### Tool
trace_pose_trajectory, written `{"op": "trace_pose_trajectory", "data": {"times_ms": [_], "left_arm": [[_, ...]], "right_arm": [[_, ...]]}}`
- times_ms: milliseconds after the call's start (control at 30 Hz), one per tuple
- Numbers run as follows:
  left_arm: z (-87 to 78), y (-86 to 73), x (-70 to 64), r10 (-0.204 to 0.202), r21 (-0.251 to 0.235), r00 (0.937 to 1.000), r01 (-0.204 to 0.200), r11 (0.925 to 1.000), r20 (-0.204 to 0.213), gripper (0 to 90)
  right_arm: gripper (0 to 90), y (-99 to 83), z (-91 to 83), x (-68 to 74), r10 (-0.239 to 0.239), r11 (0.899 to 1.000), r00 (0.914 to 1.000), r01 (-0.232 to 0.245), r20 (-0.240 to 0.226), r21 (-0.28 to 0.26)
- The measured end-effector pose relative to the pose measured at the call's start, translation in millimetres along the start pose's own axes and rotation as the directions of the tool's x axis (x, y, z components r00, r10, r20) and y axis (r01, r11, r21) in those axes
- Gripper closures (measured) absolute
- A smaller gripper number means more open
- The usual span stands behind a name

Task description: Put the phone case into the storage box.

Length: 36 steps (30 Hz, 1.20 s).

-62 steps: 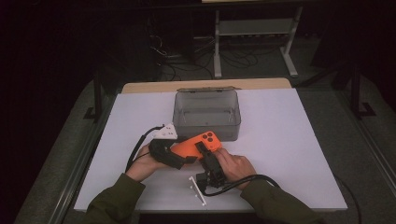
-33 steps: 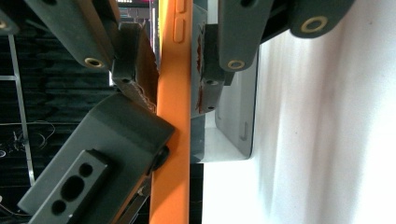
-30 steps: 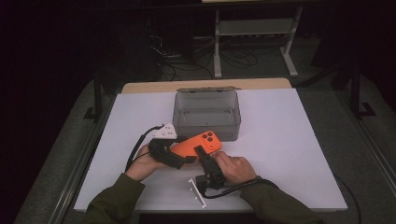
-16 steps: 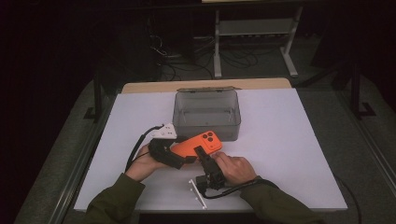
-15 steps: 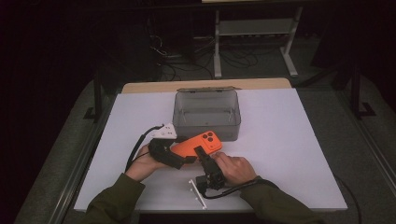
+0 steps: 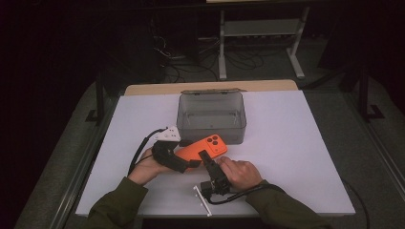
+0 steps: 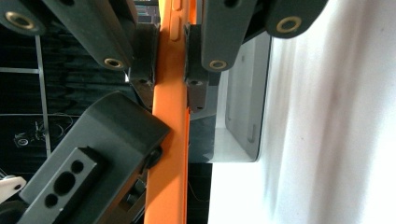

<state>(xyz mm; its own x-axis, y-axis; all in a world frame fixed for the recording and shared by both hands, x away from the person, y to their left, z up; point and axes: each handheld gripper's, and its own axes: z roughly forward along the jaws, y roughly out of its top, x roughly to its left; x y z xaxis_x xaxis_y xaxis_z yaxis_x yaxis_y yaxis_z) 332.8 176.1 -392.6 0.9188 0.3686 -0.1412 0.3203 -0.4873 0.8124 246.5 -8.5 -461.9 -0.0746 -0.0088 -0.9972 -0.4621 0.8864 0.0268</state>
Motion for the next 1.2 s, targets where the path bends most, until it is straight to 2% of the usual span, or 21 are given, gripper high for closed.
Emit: {"op": "trace_pose_trajectory", "data": {"times_ms": [633, 1067, 1200], "left_arm": [[-11.0, 2.5, 0.3, 0.000, -0.016, 0.9999, 0.000, 0.9999, 0.011, 11.7], [-24.1, -4.8, 2.4, -0.005, -0.014, 0.9992, 0.004, 0.9999, -0.040, 0.0], [-28.8, -11.1, 3.7, -0.005, -0.013, 0.9973, 0.004, 0.9999, -0.074, 0.0]], "right_arm": [[78.6, -2.9, 1.9, 1.6, -0.002, 1.000, 0.9996, 0.002, -0.028, 0.015], [78.6, -7.8, 1.7, 1.8, 0.004, 0.999, 0.9993, -0.003, -0.038, 0.032], [78.6, -8.3, 1.4, 1.6, 0.005, 0.999, 0.9991, -0.003, -0.043, 0.033]]}}
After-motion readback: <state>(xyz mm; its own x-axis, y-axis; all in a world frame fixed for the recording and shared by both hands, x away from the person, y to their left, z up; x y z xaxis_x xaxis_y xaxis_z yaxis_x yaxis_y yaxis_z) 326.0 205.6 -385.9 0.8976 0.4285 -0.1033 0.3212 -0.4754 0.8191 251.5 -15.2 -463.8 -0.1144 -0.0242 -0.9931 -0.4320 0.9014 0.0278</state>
